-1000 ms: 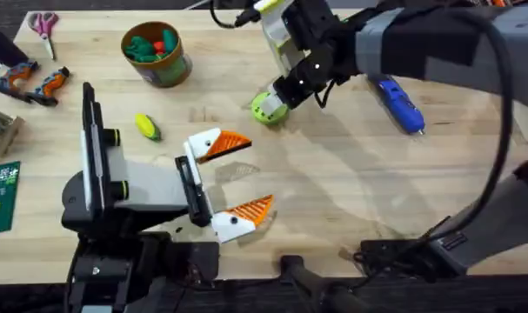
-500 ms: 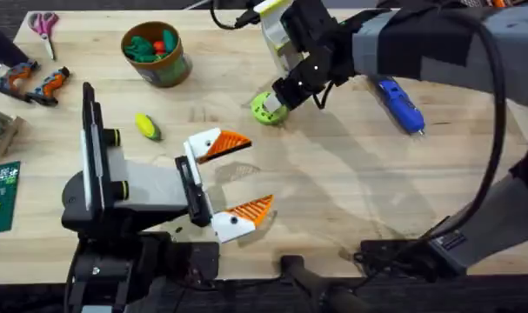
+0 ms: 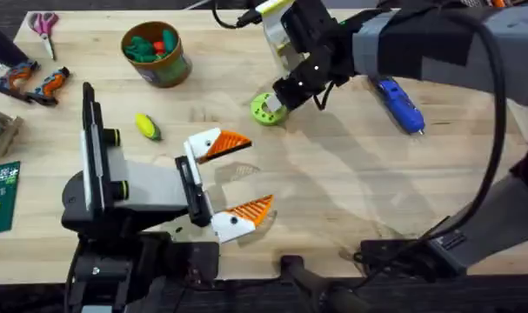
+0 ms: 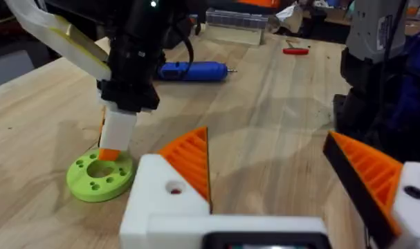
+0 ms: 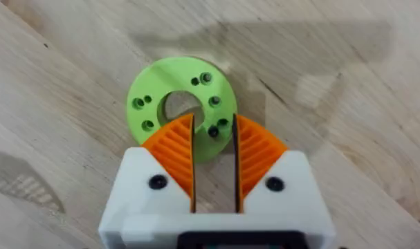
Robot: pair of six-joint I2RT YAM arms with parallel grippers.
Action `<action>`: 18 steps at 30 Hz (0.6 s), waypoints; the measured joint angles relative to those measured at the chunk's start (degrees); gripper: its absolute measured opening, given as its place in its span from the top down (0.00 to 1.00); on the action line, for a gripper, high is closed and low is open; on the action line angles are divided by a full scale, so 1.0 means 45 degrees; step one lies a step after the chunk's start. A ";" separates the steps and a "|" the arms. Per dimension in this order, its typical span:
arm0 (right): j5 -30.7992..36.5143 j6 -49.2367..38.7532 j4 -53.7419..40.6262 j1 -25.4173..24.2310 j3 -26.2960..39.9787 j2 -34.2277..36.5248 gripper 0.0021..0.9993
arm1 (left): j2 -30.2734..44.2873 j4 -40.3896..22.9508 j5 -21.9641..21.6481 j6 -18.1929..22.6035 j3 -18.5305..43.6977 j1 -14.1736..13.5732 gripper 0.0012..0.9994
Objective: Pick up the gripper from the table and insert it into the empty holder that is missing its gripper. Then pick up a screw, insert it into the mounting hole, and use the screwdriver to tighten it. Finally, clean up the table by picking up the vegetable and placing it into the bucket.
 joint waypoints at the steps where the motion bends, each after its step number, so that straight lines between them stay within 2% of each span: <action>1: 0.0004 0.0000 -0.0012 0.0000 0.0000 0.0000 0.73 | 0.0000 -0.0003 0.0004 0.0000 0.0000 0.0000 0.01; 7: 0.0003 0.0000 -0.0046 0.0000 0.0000 0.0000 0.73 | 0.0000 0.0002 0.0000 0.0000 0.0000 0.0000 0.01; 10: 0.0002 0.0014 -0.0039 0.0000 0.0000 0.0000 0.79 | 0.0000 0.0002 0.0000 0.0000 0.0000 0.0000 0.01; 18: -0.0010 0.0044 -0.0041 0.0000 0.0000 0.0000 0.82 | 0.0000 0.0002 0.0000 0.0000 0.0000 0.0000 0.01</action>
